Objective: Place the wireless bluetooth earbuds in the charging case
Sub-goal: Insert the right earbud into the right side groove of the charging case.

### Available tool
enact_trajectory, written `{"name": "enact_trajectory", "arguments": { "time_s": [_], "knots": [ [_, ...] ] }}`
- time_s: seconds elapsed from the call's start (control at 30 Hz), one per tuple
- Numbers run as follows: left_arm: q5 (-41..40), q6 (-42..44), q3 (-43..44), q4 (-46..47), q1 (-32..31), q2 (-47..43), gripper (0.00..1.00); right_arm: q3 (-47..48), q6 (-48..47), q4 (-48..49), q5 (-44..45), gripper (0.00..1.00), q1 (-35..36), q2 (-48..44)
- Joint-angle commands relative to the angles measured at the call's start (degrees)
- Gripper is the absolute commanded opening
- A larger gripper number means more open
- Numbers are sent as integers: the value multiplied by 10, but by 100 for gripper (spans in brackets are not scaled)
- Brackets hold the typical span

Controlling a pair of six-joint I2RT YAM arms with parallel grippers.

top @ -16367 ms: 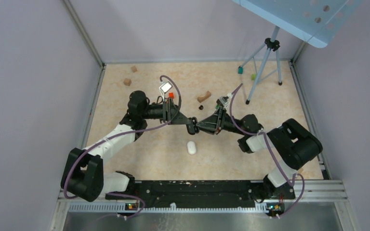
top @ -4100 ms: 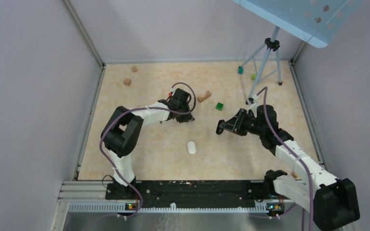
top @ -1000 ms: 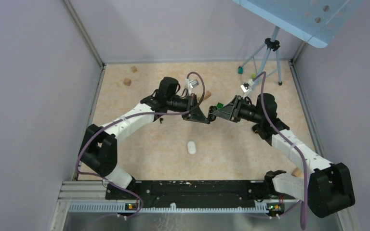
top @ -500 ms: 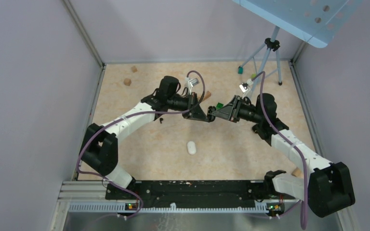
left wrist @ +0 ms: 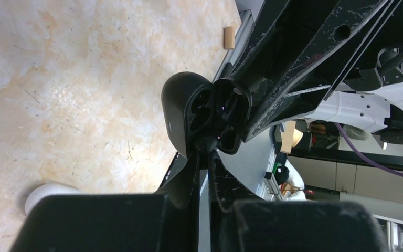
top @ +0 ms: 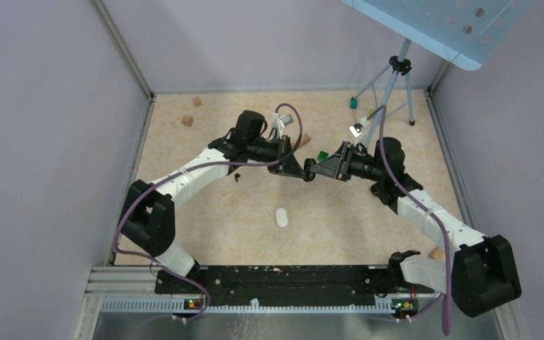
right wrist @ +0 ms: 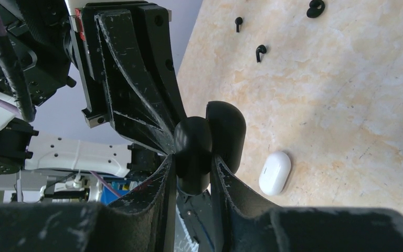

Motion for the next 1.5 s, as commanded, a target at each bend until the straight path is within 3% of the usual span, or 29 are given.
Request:
{"name": "enact_trajectory", "arguments": {
  "time_s": [0.0,0.47,0.8,1.13,1.33,1.47],
  "knots": [
    [-28,48,37,-39,-3,9,0,2,0,37,-13,0,8,-1],
    [-46,80,62,-80,-15,23,1,4,5,39,-11,0,10,-2],
    [-51,80,73,-86,-16,17,39,3,5,38,-8,0,13,-2],
    [-58,84,82,-95,-15,-2,48,0,4,34,-2,0,13,-2],
    [-65,140,114,-171,-12,-21,55,-5,-10,-36,66,0,13,-3],
    [-65,182,134,-223,0,-34,69,-7,-2,-74,99,0,10,11]
  ]
}}
